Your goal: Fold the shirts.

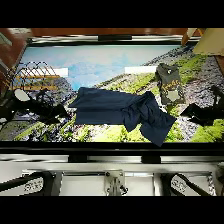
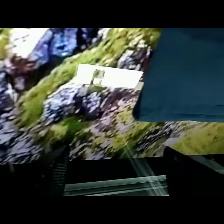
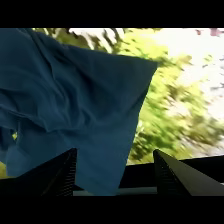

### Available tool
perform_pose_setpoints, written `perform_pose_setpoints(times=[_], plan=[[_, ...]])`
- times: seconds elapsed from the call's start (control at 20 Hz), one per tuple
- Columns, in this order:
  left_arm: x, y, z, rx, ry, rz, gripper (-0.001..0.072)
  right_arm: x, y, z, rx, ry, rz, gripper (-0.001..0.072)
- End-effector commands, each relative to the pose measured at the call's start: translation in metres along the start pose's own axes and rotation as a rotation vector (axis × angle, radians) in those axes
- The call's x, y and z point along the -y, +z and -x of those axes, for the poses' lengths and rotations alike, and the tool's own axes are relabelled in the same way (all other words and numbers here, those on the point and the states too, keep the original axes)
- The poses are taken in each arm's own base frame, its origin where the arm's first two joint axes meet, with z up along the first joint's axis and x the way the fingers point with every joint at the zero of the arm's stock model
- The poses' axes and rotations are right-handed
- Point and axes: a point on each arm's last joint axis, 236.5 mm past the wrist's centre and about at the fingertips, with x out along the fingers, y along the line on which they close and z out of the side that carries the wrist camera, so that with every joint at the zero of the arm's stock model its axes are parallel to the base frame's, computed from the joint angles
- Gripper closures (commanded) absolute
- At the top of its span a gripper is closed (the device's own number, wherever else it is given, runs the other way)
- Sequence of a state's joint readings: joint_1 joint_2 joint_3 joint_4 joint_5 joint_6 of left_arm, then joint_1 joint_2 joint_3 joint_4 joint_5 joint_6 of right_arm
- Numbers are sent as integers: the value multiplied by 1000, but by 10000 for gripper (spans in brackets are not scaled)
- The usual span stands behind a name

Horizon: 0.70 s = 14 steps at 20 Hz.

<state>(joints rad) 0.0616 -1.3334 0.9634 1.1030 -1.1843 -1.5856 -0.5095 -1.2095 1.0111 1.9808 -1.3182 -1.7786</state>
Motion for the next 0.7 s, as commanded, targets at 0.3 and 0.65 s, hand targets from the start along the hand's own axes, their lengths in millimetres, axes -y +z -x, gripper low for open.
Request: perform_pose_setpoints(times=[0.3, 0.65], plan=[[26, -5, -65, 8, -96, 53, 49, 2, -13, -10, -26, 45, -37, 125], [39, -6, -85, 0, -114, 66, 536, 12, -16, -24, -58, 28, -54, 44]])
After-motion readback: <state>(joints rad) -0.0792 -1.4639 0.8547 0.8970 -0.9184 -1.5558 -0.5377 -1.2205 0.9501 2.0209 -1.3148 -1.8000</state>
